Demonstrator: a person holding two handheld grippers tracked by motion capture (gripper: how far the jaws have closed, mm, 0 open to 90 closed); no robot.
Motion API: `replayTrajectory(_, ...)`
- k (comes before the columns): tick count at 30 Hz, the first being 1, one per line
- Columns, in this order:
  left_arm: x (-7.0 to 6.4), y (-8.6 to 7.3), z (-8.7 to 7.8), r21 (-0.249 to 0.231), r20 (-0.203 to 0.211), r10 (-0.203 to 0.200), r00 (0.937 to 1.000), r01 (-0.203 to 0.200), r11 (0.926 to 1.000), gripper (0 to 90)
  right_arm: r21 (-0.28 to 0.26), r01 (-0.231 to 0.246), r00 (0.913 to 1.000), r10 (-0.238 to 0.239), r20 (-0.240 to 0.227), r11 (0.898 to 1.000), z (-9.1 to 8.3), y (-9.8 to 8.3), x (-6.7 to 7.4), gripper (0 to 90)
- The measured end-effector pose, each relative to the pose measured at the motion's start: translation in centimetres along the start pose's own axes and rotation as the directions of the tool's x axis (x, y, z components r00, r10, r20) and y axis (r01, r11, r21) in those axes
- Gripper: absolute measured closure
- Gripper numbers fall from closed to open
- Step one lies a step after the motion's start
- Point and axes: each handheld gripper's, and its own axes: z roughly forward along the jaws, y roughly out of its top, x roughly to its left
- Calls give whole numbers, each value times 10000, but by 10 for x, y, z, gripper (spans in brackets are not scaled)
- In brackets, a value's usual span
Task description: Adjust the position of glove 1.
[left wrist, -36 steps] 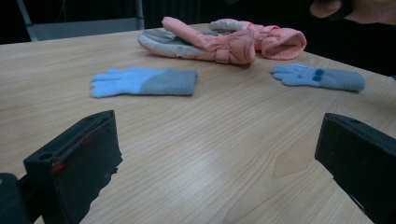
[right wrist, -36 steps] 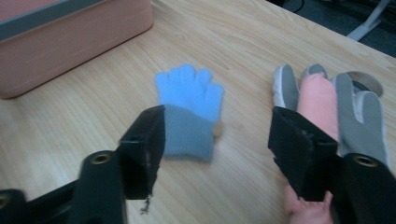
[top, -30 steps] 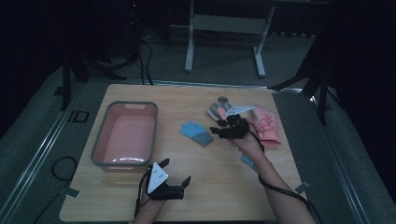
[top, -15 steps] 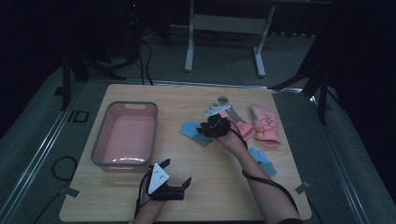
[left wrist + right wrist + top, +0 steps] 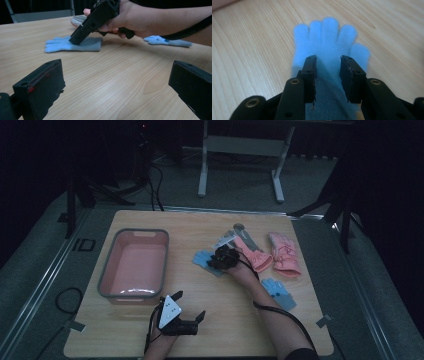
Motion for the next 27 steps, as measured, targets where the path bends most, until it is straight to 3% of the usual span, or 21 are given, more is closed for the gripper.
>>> replayTrajectory(1,0,0,0,0,0,0,10000,0,10000,2,-36,-200,9998,199,-83,9998,1,0,-2,679)
replayTrajectory(3,0,0,0,18,-8,15,10000,-15,10000,2,-4,-196,9998,196,-89,9998,1,0,-1,701)
replayTrajectory(4,0,0,0,44,7,2,10000,-2,10000,2,63,52,9999,-51,-86,10000,2,0,1,764)
replayTrajectory(7,0,0,0,23,9,-17,10000,17,10000,2,47,-16,9999,17,-153,10000,2,0,2,814)
replayTrajectory(9,0,0,0,37,18,-34,10000,34,10000,2,-33,-595,9982,595,2,9982,1,0,4,846)
replayTrajectory(12,1,0,0,25,-3,-69,10000,69,10000,2,-162,-862,9948,870,535,9961,-6,1,11,859)
replayTrajectory(14,1,0,0,17,11,-89,10000,89,10000,2,-704,-1622,9848,1659,516,9843,-21,3,15,860)
replayTrajectory(15,1,0,0,17,11,-89,10000,89,10000,2,-704,-1622,9848,1659,516,9843,-21,3,15,860)
replayTrajectory(16,1,0,1,26,14,-122,9999,122,9999,2,-1044,-1956,9752,2047,842,9751,-40,7,23,860)
replayTrajectory(18,1,0,1,18,-7,-102,9999,102,9999,2,-1104,-2024,9735,2121,851,9731,-45,8,26,859)
replayTrajectory(19,1,0,1,7,-23,-104,9999,104,9999,2,-1299,-2277,9614,2440,1270,9650,-62,10,35,860)
replayTrajectory(21,1,0,1,-1,-42,-67,10000,67,10000,2,-1330,-2270,9593,2451,1405,9648,-67,10,39,859)
replayTrajectory(22,0,0,1,27,-72,19,10000,-19,10000,2,-1664,-2601,9385,2896,1882,9511,-83,9,47,859)
replayTrajectory(24,0,0,1,25,-111,-2,9999,2,10000,2,-2068,-3023,9128,3451,2184,9305,-97,5,52,859)
replayTrajectory(25,0,0,1,13,-107,-27,9999,27,10000,2,-2111,-3142,9047,3594,2290,9256,-103,3,54,859)
replayTrajectory(26,0,0,1,13,-107,-27,9999,27,10000,2,-2111,-3142,9047,3594,2290,9256,-103,3,54,859)
replayTrajectory(27,0,0,1,23,-111,-44,9999,44,10000,2,-2282,-3312,8917,3828,2415,9156,-108,0,56,859)
